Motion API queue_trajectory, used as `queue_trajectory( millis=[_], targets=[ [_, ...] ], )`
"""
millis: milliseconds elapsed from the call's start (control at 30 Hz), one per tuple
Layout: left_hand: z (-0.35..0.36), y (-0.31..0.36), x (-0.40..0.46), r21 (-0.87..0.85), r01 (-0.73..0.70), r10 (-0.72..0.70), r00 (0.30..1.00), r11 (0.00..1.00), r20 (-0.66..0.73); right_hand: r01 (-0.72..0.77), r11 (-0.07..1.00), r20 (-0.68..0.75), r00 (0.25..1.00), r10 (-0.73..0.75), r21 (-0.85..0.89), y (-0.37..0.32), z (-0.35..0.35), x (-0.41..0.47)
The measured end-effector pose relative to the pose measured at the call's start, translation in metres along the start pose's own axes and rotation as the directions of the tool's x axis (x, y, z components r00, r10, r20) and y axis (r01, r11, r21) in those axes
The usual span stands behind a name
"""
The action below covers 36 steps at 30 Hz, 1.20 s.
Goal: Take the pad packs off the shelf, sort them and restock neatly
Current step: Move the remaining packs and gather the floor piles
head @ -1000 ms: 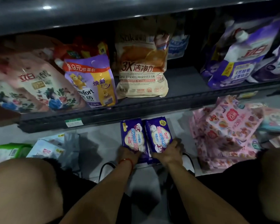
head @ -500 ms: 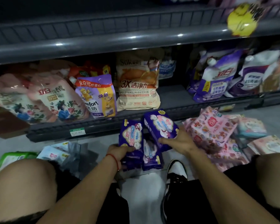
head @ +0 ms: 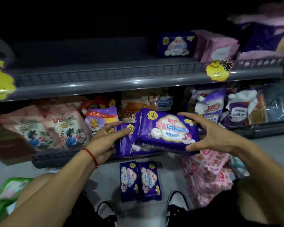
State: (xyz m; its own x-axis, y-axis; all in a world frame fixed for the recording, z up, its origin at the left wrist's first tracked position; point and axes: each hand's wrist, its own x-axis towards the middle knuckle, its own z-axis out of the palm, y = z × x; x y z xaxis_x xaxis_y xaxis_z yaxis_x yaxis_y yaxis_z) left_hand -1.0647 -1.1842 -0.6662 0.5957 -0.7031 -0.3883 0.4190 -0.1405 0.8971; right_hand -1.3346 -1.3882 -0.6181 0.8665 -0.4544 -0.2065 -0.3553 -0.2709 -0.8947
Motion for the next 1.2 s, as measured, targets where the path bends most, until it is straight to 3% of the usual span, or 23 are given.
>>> queue_trajectory(
  millis=[167, 400, 500, 633, 700, 767, 867, 1200],
  targets=[
    [0.012, -0.013, 0.005, -0.115, -0.003, -0.001, 0.999, 0.993, -0.039, 0.034, 0.999, 0.086, 0.996, -0.037, 0.037, -0.003, 0.013, 0.014],
    [0.028, -0.025, 0.012, -0.207, -0.007, 0.002, 1.000, 0.978, -0.027, -0.012, 0.949, 0.070, 0.997, -0.011, 0.314, -0.015, 0.020, 0.022],
    [0.032, -0.024, 0.013, -0.224, -0.010, 0.009, 1.000, 0.975, -0.005, -0.043, 0.853, 0.014, 0.999, 0.042, 0.520, -0.018, 0.023, 0.029],
    [0.034, -0.020, 0.018, -0.280, -0.050, 0.056, 0.998, 0.959, 0.011, -0.044, 0.863, -0.177, 0.972, 0.153, 0.503, -0.013, 0.024, 0.037],
    [0.039, -0.019, 0.020, -0.288, -0.075, 0.080, 0.997, 0.955, 0.007, -0.051, 0.819, -0.170, 0.969, 0.179, 0.571, -0.011, 0.020, 0.035],
    [0.047, -0.020, 0.020, -0.272, -0.092, 0.098, 0.995, 0.958, 0.008, -0.048, 0.812, -0.112, 0.984, 0.138, 0.581, -0.015, 0.017, 0.028],
    [0.057, -0.021, 0.015, -0.235, -0.123, 0.122, 0.992, 0.964, -0.019, -0.004, 0.817, -0.136, 0.986, 0.101, 0.576, -0.018, 0.015, 0.019],
    [0.084, 0.025, -0.004, 0.092, -0.316, 0.291, 0.932, 0.944, 0.217, 0.096, 0.845, -0.305, 0.949, 0.082, 0.526, -0.021, -0.014, 0.012]
  ],
)
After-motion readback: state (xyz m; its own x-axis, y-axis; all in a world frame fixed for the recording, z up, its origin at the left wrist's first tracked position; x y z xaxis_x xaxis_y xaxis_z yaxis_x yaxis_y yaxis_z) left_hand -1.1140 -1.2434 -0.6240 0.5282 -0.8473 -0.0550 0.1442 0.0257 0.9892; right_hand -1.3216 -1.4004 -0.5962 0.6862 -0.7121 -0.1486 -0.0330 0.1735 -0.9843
